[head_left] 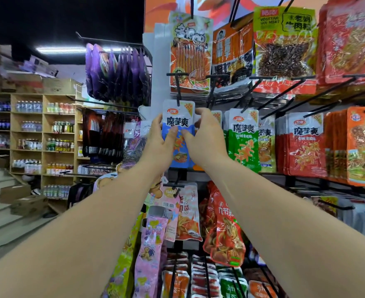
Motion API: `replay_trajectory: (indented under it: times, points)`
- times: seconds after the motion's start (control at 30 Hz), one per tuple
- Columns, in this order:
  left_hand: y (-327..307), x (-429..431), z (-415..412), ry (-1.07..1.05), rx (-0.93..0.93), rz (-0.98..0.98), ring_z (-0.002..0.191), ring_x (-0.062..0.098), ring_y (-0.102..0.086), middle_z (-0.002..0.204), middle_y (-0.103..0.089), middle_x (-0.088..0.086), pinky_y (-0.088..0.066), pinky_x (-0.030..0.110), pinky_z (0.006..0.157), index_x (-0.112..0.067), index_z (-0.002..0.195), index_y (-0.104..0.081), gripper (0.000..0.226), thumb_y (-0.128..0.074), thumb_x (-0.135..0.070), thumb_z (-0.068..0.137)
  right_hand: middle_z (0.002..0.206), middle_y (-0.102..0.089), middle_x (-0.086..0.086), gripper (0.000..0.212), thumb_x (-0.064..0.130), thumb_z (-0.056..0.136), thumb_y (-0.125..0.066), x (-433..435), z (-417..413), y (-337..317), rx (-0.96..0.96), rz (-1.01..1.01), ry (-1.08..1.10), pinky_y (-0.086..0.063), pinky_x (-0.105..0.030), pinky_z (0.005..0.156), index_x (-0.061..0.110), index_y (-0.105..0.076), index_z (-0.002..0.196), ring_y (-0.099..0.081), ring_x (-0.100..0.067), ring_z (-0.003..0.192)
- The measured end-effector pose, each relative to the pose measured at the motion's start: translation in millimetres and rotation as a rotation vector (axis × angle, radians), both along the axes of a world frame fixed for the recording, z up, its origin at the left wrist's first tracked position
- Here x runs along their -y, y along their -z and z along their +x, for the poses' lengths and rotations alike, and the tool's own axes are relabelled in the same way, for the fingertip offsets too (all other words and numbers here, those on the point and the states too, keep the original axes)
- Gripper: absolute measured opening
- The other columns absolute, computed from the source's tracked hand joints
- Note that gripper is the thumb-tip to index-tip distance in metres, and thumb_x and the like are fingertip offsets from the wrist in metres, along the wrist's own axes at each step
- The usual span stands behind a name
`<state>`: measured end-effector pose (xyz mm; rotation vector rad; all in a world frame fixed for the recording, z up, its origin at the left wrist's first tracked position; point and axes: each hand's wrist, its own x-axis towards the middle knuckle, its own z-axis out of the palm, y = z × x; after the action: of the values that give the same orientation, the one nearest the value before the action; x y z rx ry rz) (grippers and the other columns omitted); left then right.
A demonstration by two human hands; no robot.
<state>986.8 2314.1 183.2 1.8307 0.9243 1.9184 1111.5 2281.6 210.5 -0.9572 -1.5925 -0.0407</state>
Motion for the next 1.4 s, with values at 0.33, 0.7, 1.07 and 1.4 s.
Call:
replay_trajectory:
  times: [0.33,0.7,1.07,1.4]
  points:
    - [0,5,-4,-0.211,-0.182,0.123,0.13,-0.023,-0.032,0.172,-0.02,-0.005,-0.034,0.012,0.105,-0.035,0.166,-0.005,0.069,-0.046,-0.038,0.11,0.152,-0.046,-0.005,0.078,0.026,0.1,-0.068,4,-1,-8,0.037,0.045,0.015,-0.045,-0.035,0.096,0.034,-0.02,0.161,-0.053,-0.022,0.128]
    - [13,0,-16,-0.388,-0.519,0.166,0.161,0.022,-0.009,0.176,0.003,-0.003,-0.029,0.048,0.121,-0.04,0.164,0.011,0.071,-0.036,-0.045,0.11,0.156,-0.035,-0.002,0.087,0.033,0.105,-0.057,1,10,-7,0.377,-0.064,0.138,-0.045,-0.034,0.079,0.034,0.006,0.165,-0.055,-0.021,0.107]
    - [18,46,-20,-0.474,-0.554,0.092,0.158,0.03,-0.019,0.175,0.008,0.004,-0.036,0.051,0.117,-0.045,0.162,0.013,0.072,-0.035,-0.053,0.108,0.163,-0.026,-0.005,0.077,0.028,0.104,-0.061,39,26,20,0.3,-0.038,0.146,-0.036,-0.038,0.115,0.026,-0.015,0.165,-0.035,-0.028,0.146]
    - [60,130,-31,-0.551,-0.486,-0.029,0.16,0.031,-0.01,0.175,-0.005,0.01,-0.02,0.05,0.125,-0.037,0.166,-0.014,0.066,-0.043,-0.049,0.108,0.165,-0.031,-0.006,0.058,0.021,0.103,-0.062,114,52,94,0.337,-0.003,0.063,-0.025,-0.038,0.125,0.02,-0.041,0.157,-0.025,-0.024,0.153]
